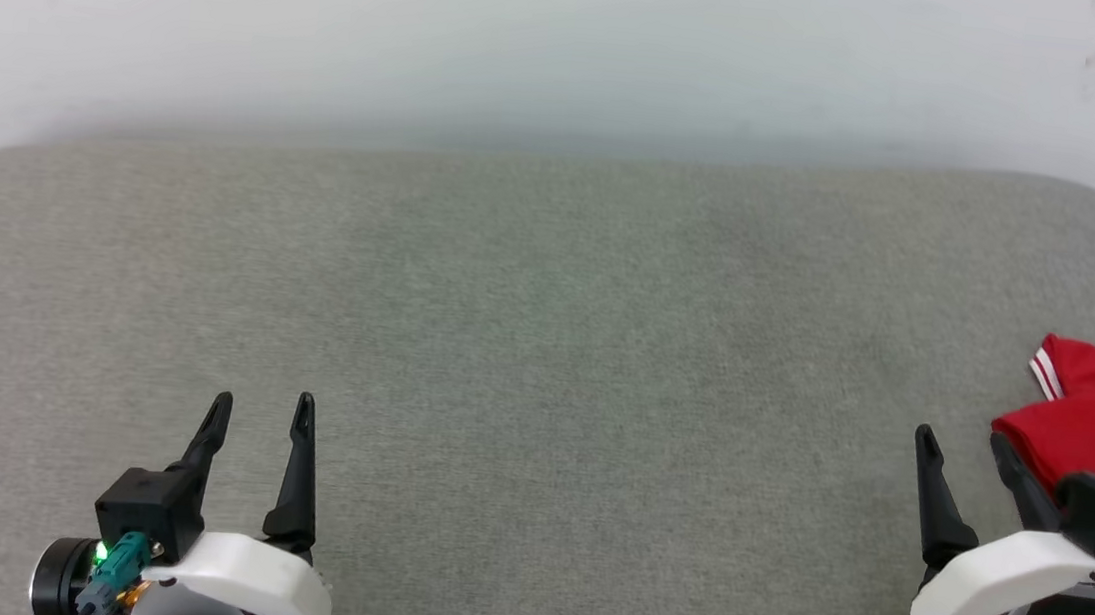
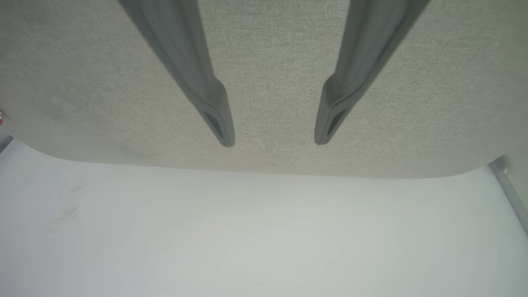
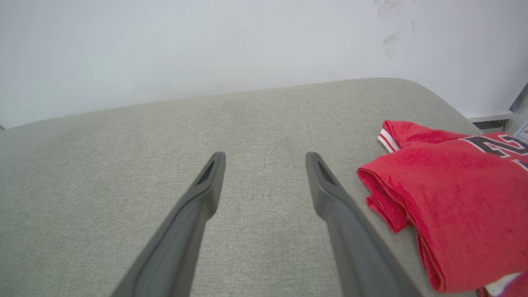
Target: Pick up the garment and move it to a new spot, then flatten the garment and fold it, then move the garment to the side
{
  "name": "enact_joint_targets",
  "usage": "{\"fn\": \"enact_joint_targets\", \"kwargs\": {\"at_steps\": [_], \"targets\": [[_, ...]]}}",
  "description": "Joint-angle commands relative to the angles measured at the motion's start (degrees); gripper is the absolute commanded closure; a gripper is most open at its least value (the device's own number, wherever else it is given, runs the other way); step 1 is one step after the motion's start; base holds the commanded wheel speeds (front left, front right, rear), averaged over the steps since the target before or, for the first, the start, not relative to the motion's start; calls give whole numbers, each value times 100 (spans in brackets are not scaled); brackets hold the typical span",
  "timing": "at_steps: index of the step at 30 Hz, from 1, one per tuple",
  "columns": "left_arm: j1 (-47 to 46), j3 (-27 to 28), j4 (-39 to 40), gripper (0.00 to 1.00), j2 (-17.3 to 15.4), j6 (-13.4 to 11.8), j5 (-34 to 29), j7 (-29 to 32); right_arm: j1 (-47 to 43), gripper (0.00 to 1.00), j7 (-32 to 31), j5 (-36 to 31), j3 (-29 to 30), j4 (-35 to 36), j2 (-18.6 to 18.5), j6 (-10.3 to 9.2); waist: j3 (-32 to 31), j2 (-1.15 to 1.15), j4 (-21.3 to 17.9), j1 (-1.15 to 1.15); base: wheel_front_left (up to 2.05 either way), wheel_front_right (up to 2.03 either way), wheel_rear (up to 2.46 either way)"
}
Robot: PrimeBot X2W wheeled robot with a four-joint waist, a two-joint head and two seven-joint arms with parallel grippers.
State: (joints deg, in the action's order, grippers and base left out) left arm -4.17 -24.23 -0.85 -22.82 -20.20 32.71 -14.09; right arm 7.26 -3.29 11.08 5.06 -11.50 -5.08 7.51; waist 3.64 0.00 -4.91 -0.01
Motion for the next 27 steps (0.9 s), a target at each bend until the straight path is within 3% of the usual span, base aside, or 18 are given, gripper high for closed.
{"fn": "enact_joint_targets", "kwargs": {"at_steps": [1,7,17,27], "targets": [[97,14,-30,0,-12,-2,12,-24,-166,0,30,-65,1,160,31,-4,-233,0,235,1,0,0,0],[302,68,-143,0,-111,-12,53,-36,-660,0,15,-339,-19,1076,138,-3,-472,0,378,1,0,0,0],[494,-9,-312,0,-129,41,65,-49,-1351,0,-208,-496,-95,2187,223,-3,-706,0,285,1,0,0,0],[473,-4,-414,0,-124,71,101,-70,-1628,0,-216,-360,-127,2495,231,-3,-774,0,244,1,0,0,0]]}}
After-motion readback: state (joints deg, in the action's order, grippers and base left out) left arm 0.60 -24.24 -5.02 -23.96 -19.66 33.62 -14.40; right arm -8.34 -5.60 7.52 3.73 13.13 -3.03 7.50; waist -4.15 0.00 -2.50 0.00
